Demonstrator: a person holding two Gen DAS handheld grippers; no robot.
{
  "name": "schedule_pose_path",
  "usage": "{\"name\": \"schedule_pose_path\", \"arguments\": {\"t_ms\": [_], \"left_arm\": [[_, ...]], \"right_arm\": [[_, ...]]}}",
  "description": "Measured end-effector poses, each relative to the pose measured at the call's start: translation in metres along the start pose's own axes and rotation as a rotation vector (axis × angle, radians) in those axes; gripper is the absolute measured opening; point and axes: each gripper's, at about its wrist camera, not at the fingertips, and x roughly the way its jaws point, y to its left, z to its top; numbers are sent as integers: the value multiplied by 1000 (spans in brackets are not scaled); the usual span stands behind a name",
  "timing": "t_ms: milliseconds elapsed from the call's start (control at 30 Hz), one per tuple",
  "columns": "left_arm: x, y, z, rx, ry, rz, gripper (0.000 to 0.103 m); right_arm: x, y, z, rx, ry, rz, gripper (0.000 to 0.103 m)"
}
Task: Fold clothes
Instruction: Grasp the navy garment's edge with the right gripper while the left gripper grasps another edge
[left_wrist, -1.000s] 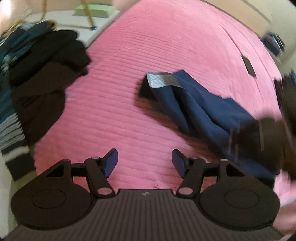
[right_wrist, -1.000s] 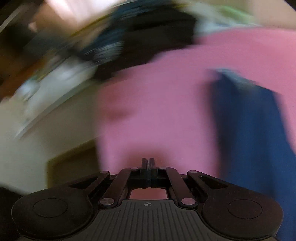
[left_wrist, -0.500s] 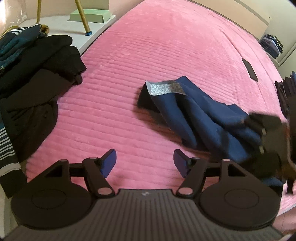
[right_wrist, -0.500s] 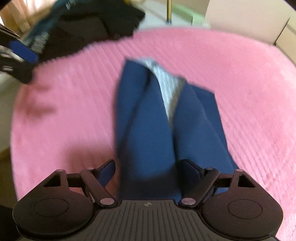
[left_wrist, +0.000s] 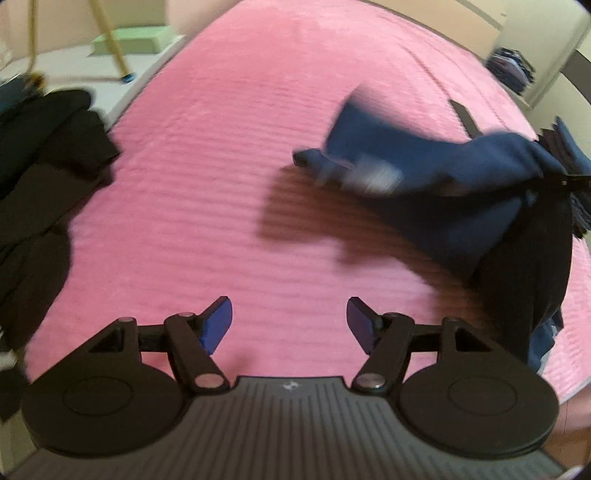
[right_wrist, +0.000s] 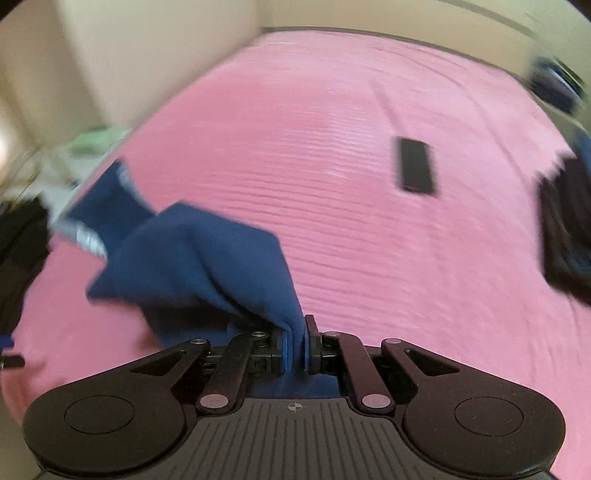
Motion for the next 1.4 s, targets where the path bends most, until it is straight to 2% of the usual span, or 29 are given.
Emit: {"name": "schedule_pose_path", "arguments": {"t_ms": [267,367,567,667,800,900,933,967,1000,1100,1200,1267,1300,1367,1400], "left_arm": [[36,-52,34,183,-8,-88,64],[43,-72,44,254,-10,-110,65],[59,-101,66,310,3,-183,66],[77,-119,82,338,26,-220,66],[102,-145,112,346,31,-250,66],[127,-165,141,306,12,-261,66],[136,-171,150,299,5,-256,66],[146,-177,159,292,-3,-251,66],[157,-183,168,279,-7,-244,66],[201,-198,195,212,4,-221,66],[246,-210,213,166,66,-207,63],[268,-217,217,180,109,-189,50],[280,-220,219,187,131,-180,48],[294,-222,216,204,171,-168,33],[298,-224,214,216,188,-164,31]], "right_arm": [[-21,-74,-15,268,2,-62,6],[-30,-102,-34,355,7,-87,6],[-47,-139,-64,491,-14,-146,6],[-55,-152,-78,493,29,-113,6],[-59,-153,-90,361,95,2,7],[-57,-163,-90,300,117,86,8],[-56,-168,-88,282,127,124,17],[-55,-174,-86,264,136,163,49],[-56,-179,-82,224,136,197,76],[-65,-200,-65,130,116,322,77],[-62,-227,-43,124,37,407,77],[-39,-241,-25,110,-1,412,77],[-21,-244,-15,84,-7,408,77],[24,-241,4,6,-11,400,77],[46,-236,12,-42,-10,395,77]]}}
